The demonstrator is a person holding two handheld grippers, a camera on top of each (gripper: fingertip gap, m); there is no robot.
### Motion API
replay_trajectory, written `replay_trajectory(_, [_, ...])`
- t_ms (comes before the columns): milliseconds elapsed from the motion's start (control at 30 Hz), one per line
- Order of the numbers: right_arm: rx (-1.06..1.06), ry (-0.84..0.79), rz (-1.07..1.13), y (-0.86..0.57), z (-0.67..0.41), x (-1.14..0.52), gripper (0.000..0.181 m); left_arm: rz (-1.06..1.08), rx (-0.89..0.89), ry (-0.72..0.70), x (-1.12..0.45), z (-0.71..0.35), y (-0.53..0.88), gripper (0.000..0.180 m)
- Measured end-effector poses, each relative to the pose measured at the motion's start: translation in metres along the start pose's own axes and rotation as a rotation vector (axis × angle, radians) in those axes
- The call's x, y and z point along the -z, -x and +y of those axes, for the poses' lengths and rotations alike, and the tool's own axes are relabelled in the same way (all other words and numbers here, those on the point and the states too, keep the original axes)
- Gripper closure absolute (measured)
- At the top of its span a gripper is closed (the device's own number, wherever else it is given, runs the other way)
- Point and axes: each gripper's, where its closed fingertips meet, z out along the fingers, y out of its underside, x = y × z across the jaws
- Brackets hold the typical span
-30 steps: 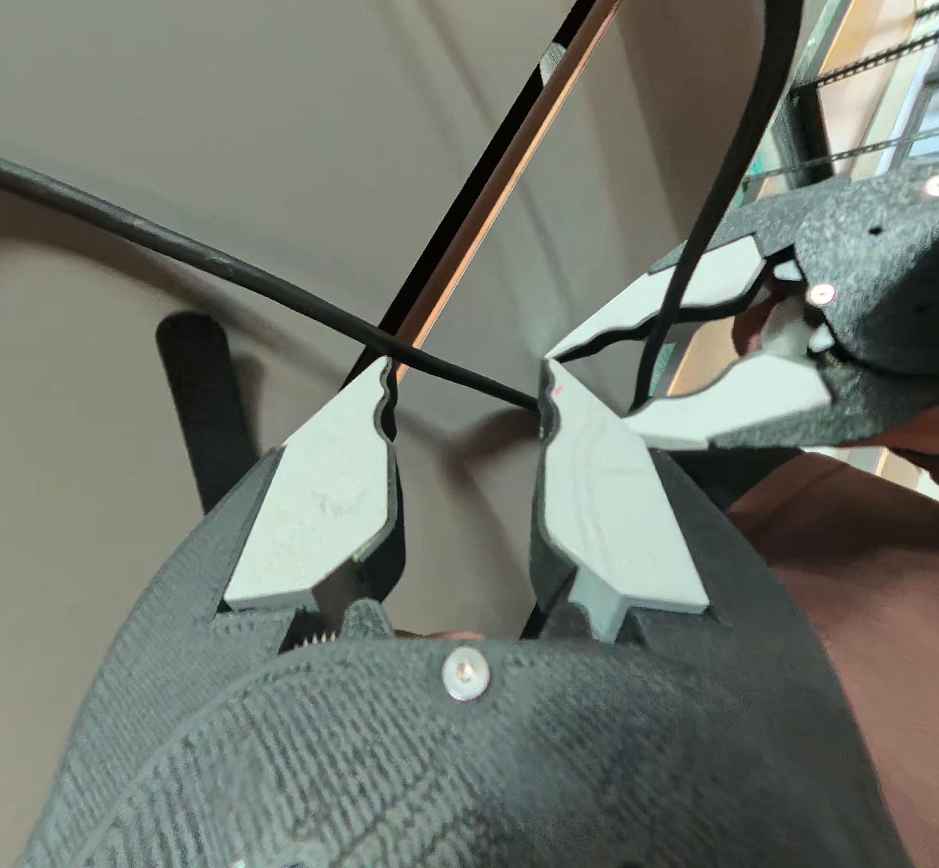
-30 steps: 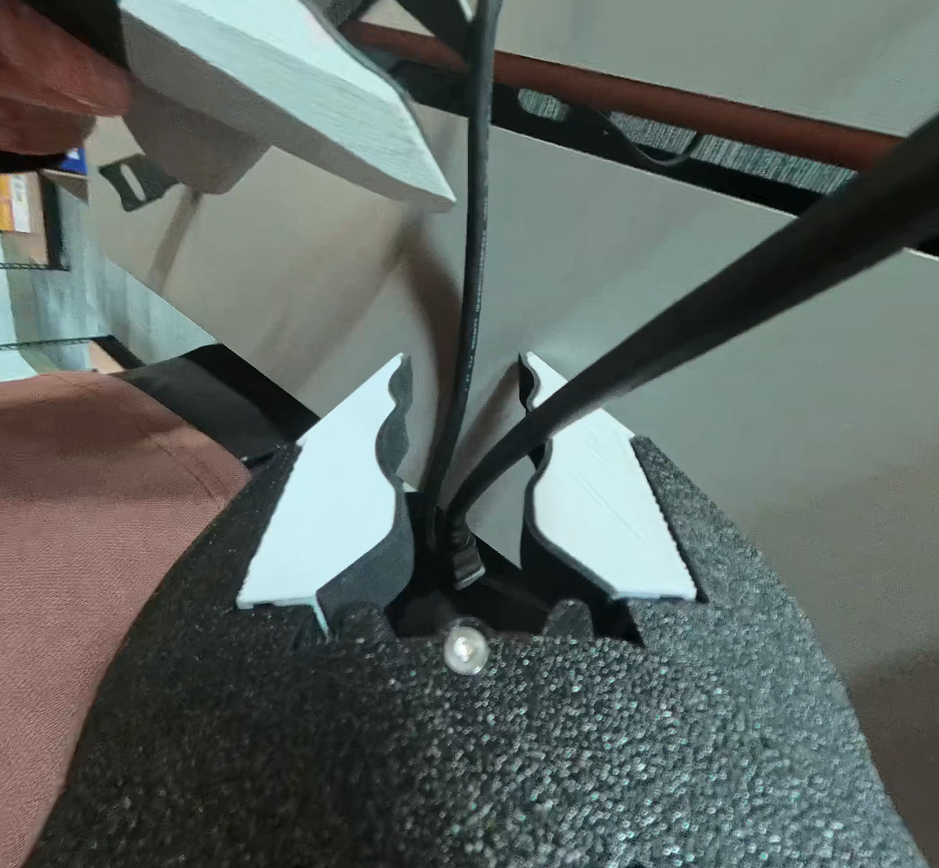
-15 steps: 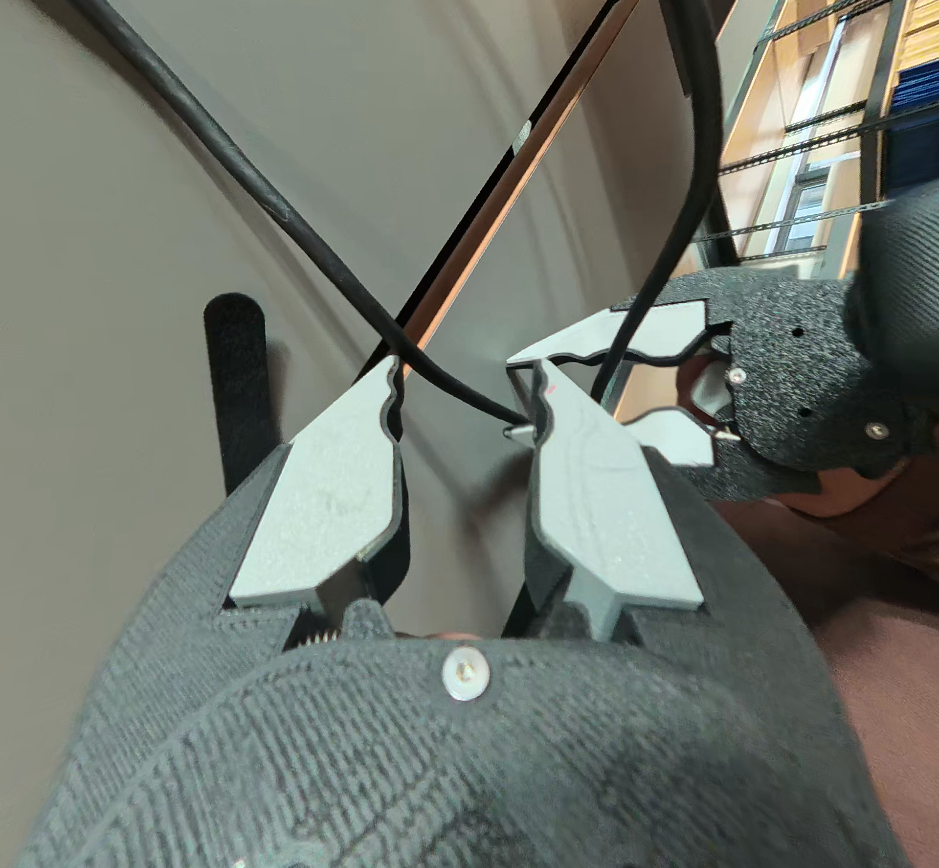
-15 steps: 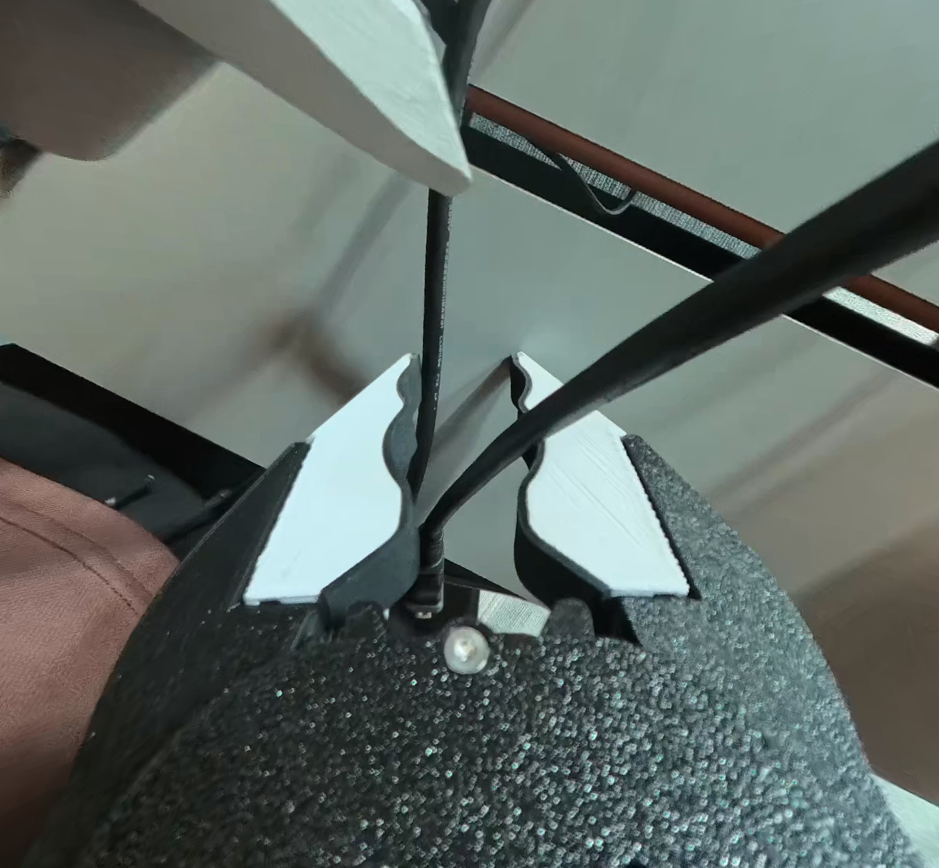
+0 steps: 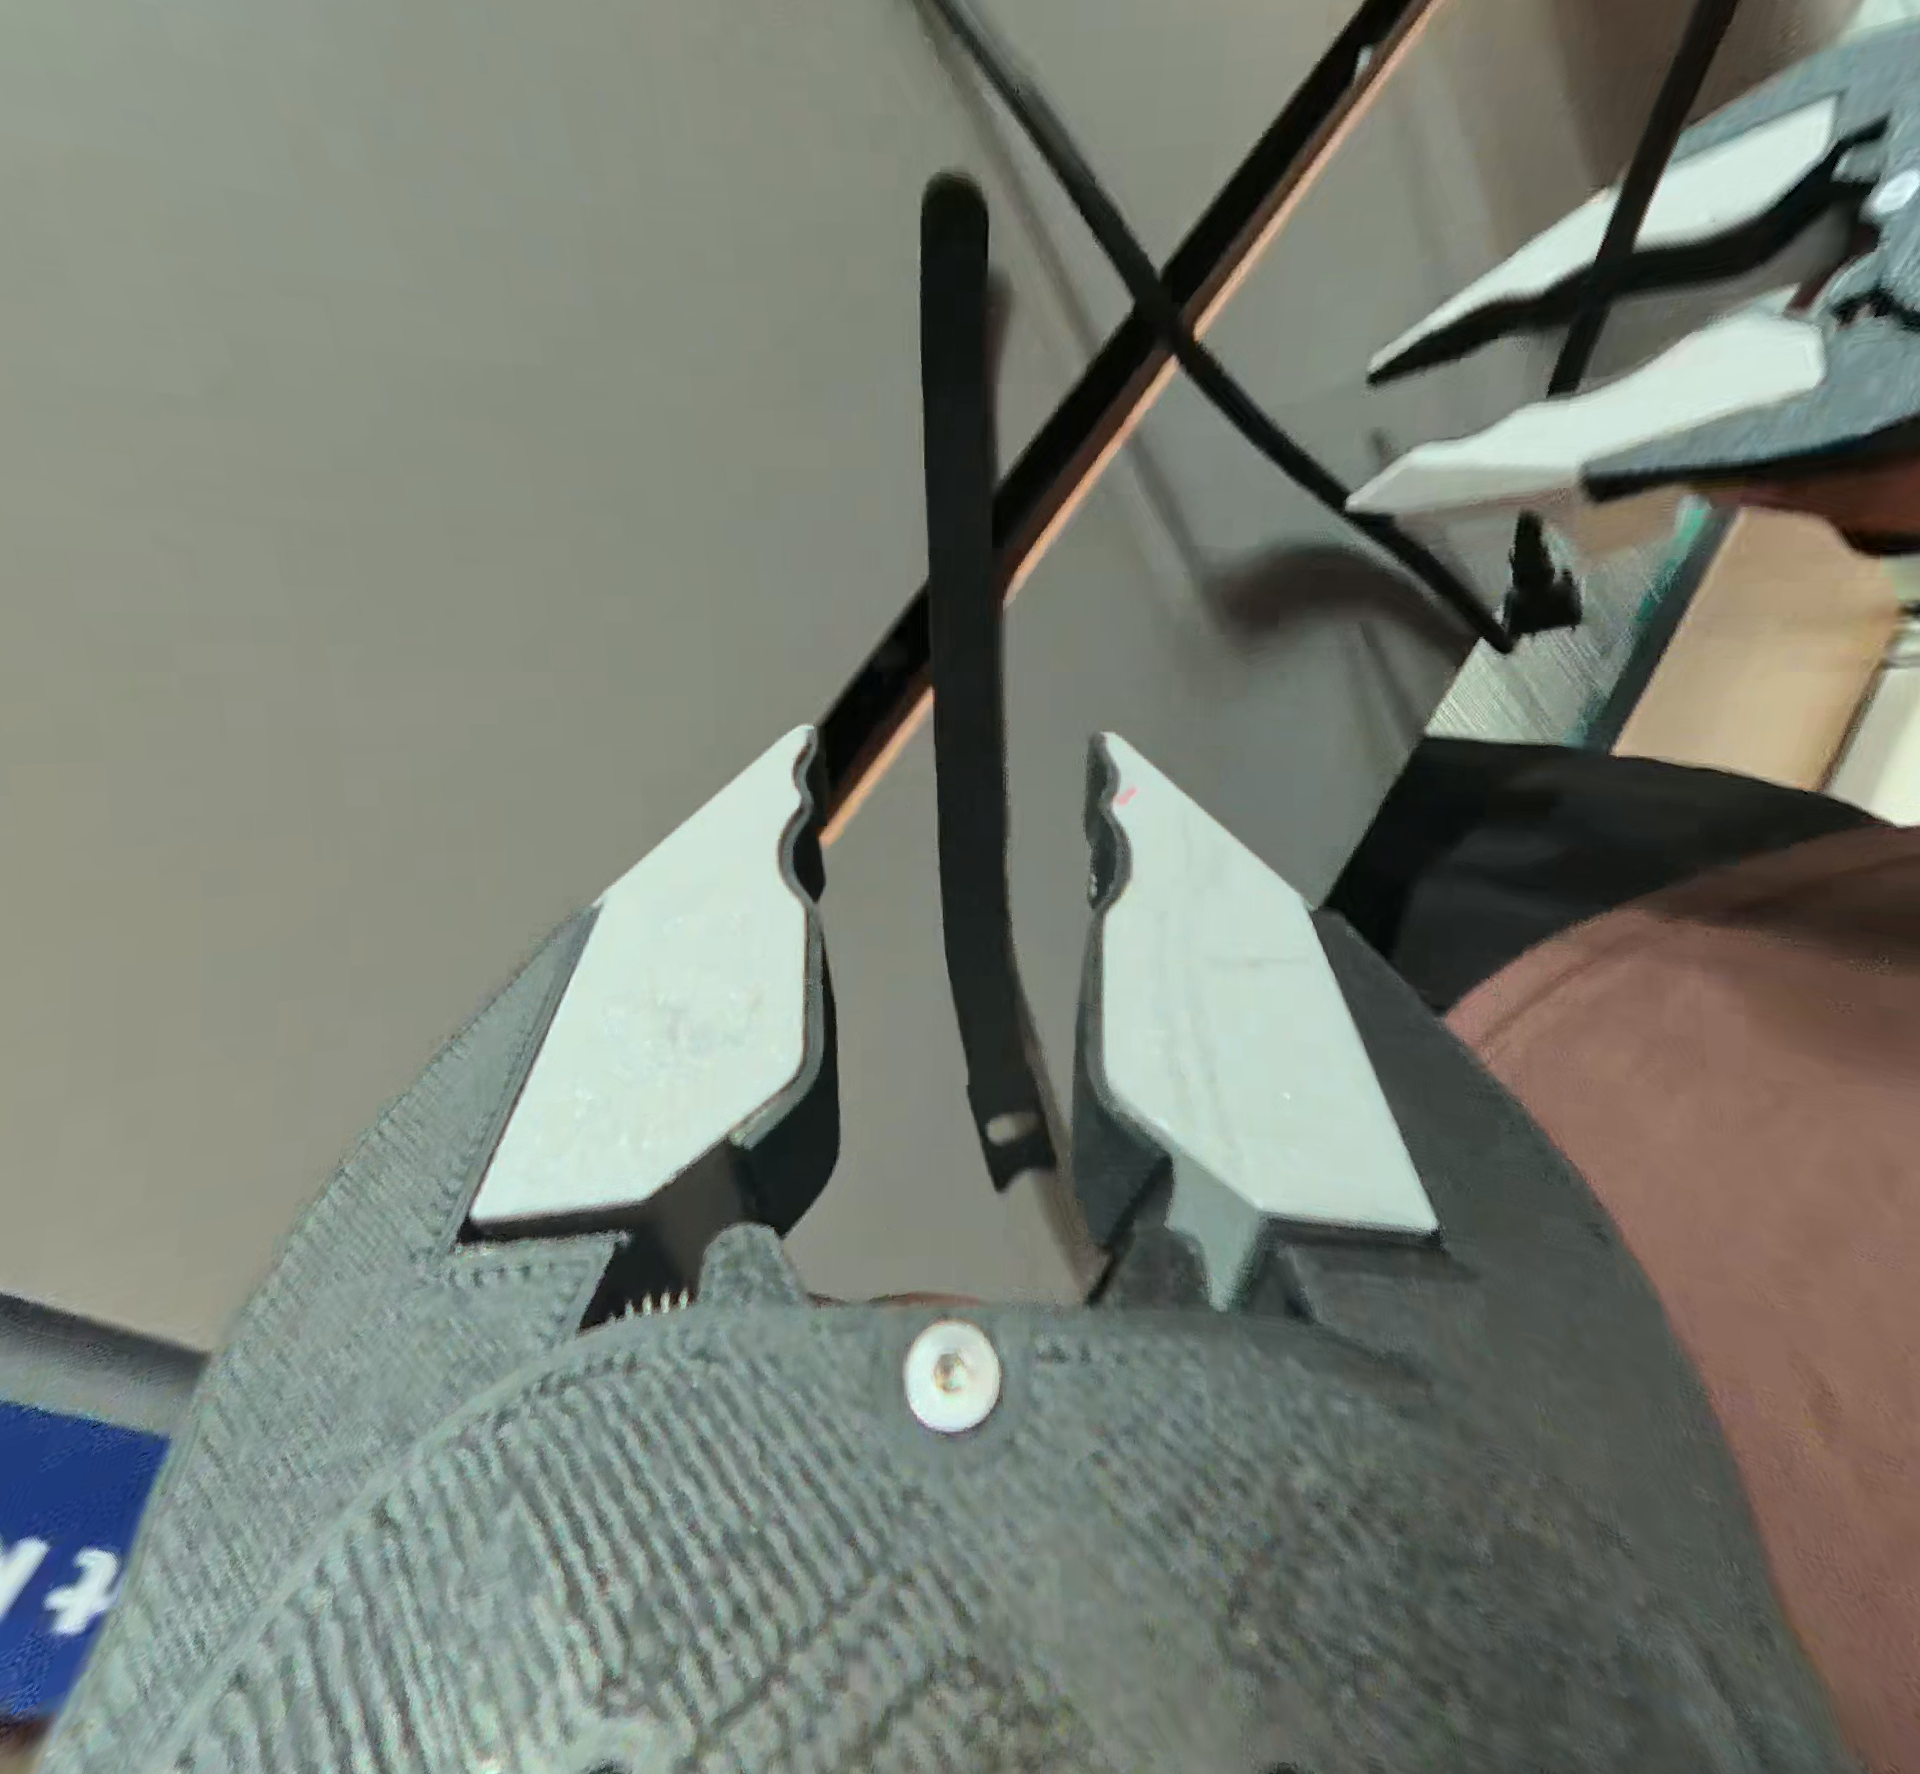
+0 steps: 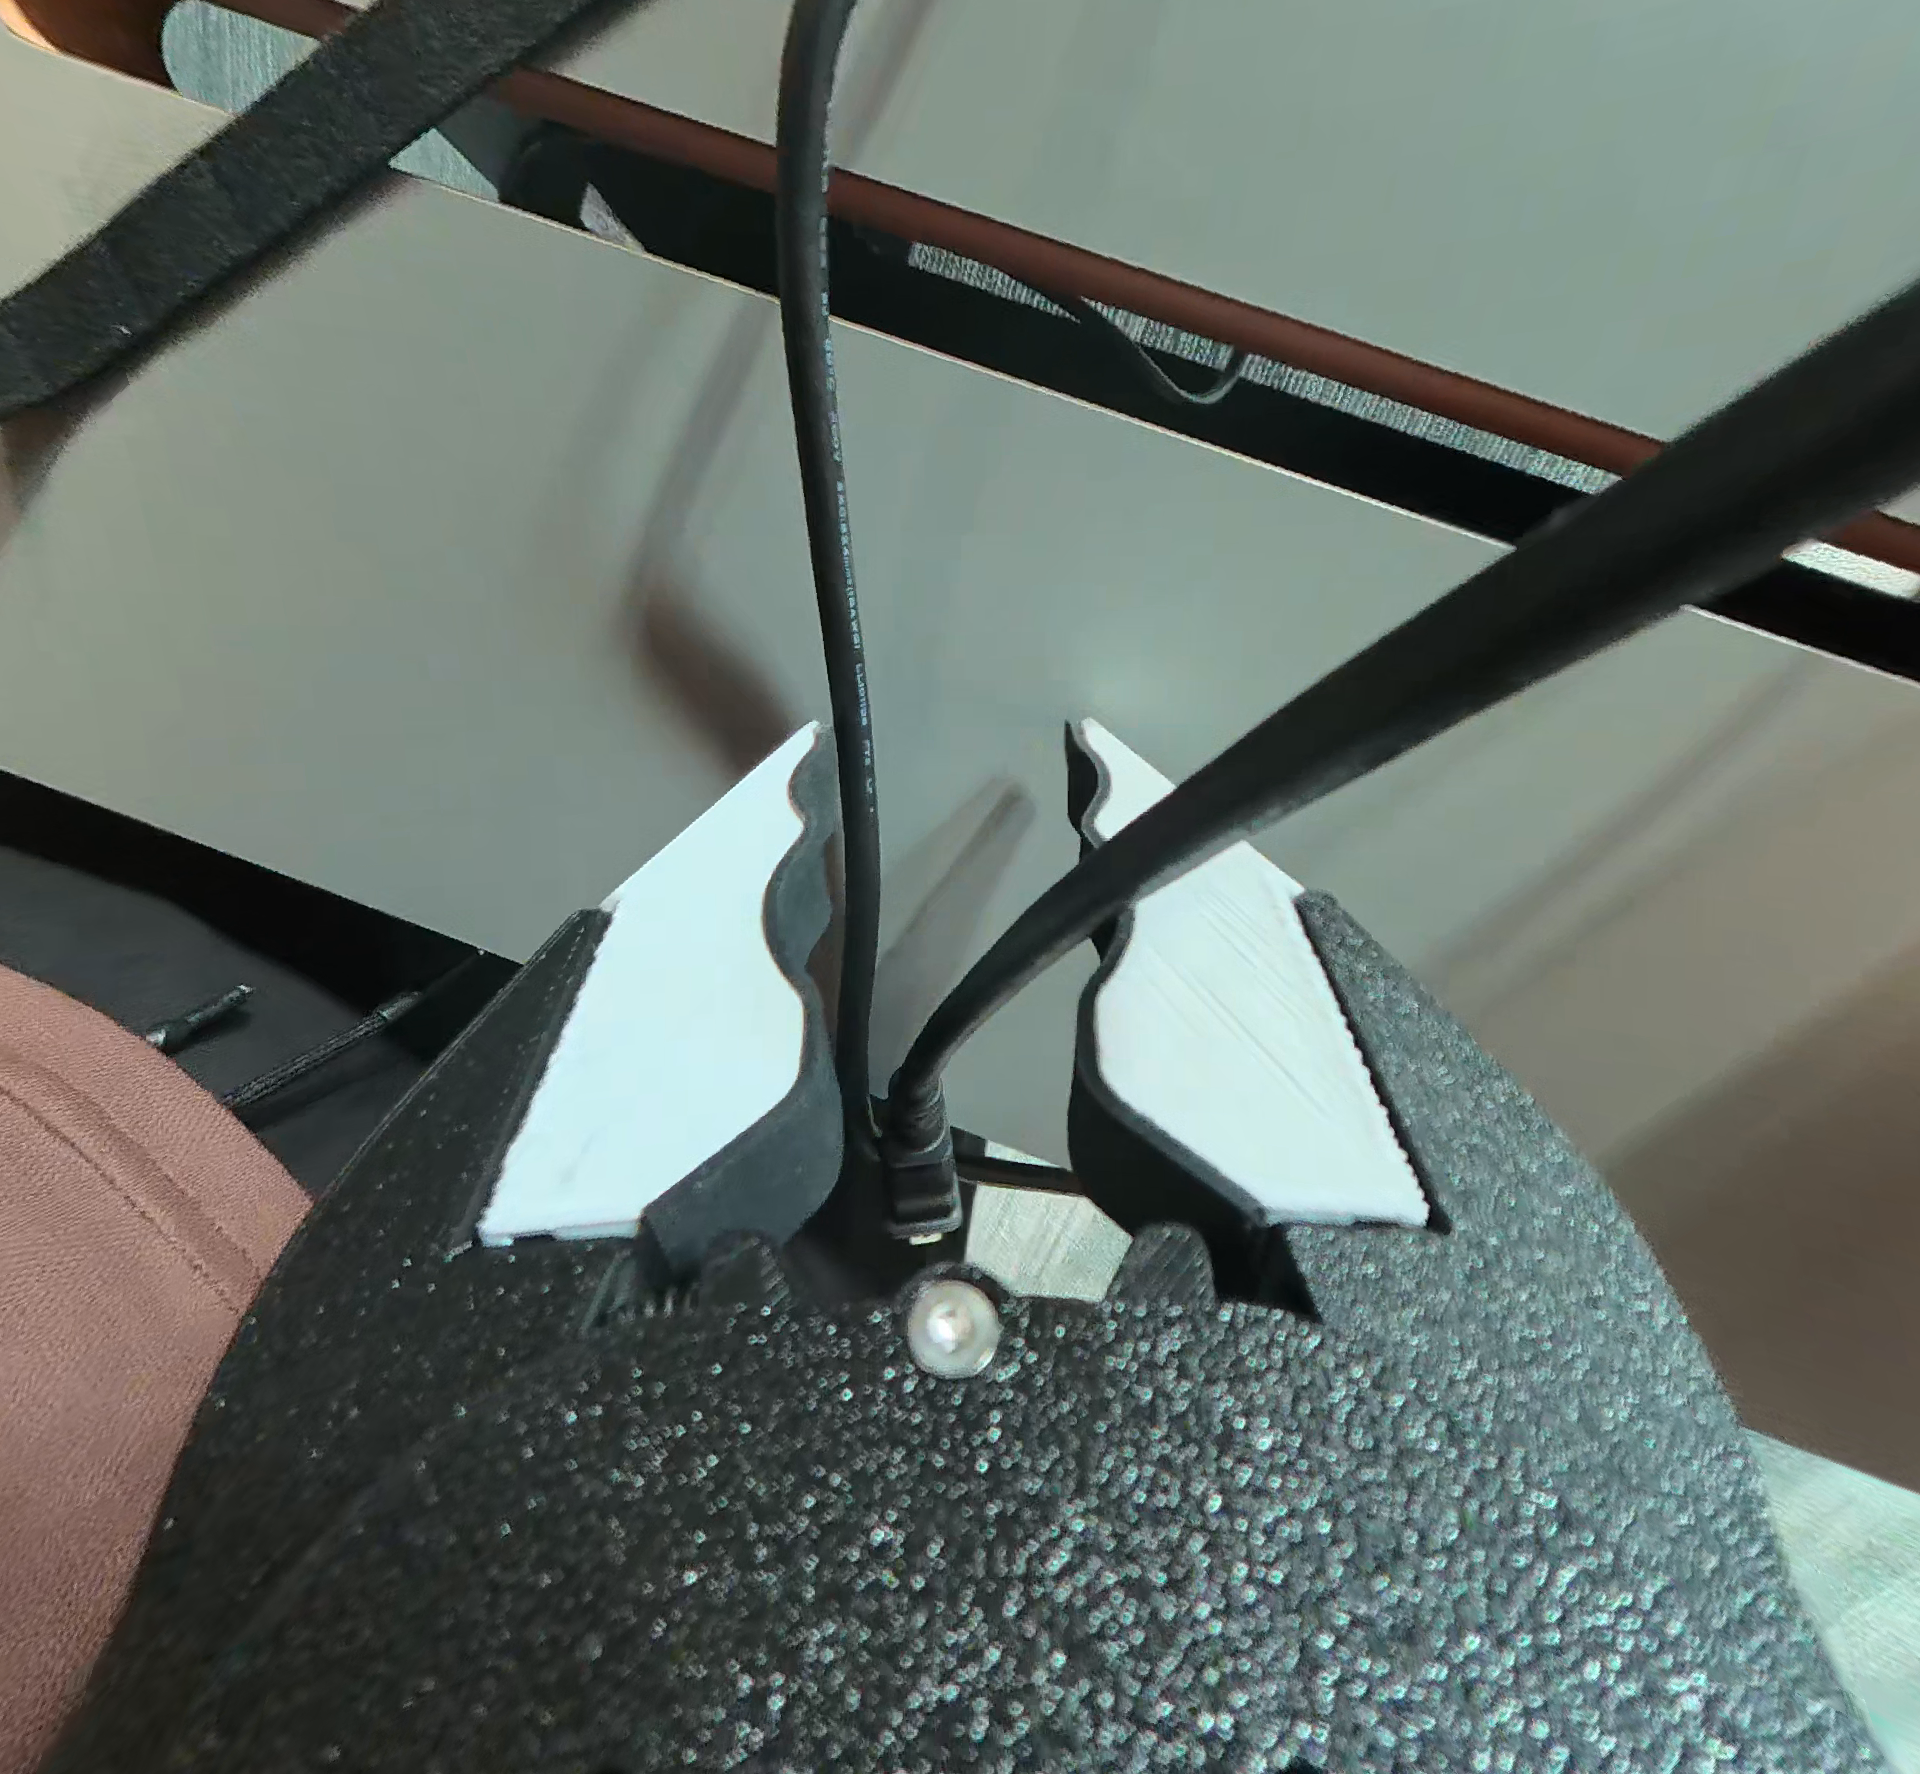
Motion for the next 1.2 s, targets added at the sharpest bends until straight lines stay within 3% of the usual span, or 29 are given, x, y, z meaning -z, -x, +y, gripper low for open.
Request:
replay_trajectory(100, [-0.032, -0.036, -0.029, 0.001, -0.002, 0.004, 0.137, 0.035, 0.022, 0.073, -0.011, 0.029, -0.006, 0.126])
replay_trajectory(300, [-0.042, -0.069, -0.027, -0.004, -0.004, 0.015, 0.136, -0.130, -0.184, 0.252, -0.024, 0.065, 0.004, 0.120])
replay_trajectory(400, [-0.062, -0.108, -0.036, -0.009, -0.005, 0.025, 0.134, -0.153, -0.231, 0.252, -0.022, 0.073, 0.005, 0.133])
replay_trajectory(533, [-0.099, -0.250, -0.089, -0.013, -0.014, 0.050, 0.137, -0.185, -0.315, 0.142, -0.028, 0.065, 0.010, 0.180])
replay_trajectory(667, [-0.120, -0.345, -0.118, -0.023, -0.012, 0.069, 0.136, -0.104, -0.177, 0.152, -0.030, 0.067, 0.001, 0.180])
replay_trajectory(733, [-0.130, -0.384, -0.123, -0.030, -0.009, 0.078, 0.135, -0.143, -0.222, 0.169, -0.025, 0.069, 0.002, 0.180])
replay_trajectory(867, [-0.165, -0.447, -0.128, -0.049, 0.001, 0.092, 0.135, -0.205, -0.310, 0.197, -0.021, 0.073, -0.002, 0.152])
replay_trajectory(1000, [-0.262, -0.489, -0.176, -0.068, 0.011, 0.093, 0.133, -0.164, -0.249, 0.229, -0.024, 0.074, -0.017, 0.142])
replay_trajectory(1067, [-0.280, -0.494, -0.183, -0.074, 0.015, 0.093, 0.132, -0.156, -0.222, 0.247, -0.018, 0.072, -0.023, 0.120])
replay_trajectory(1200, [-0.295, -0.404, -0.207, -0.081, 0.030, 0.068, 0.126, -0.189, -0.243, 0.303, -0.018, 0.077, -0.024, 0.121])
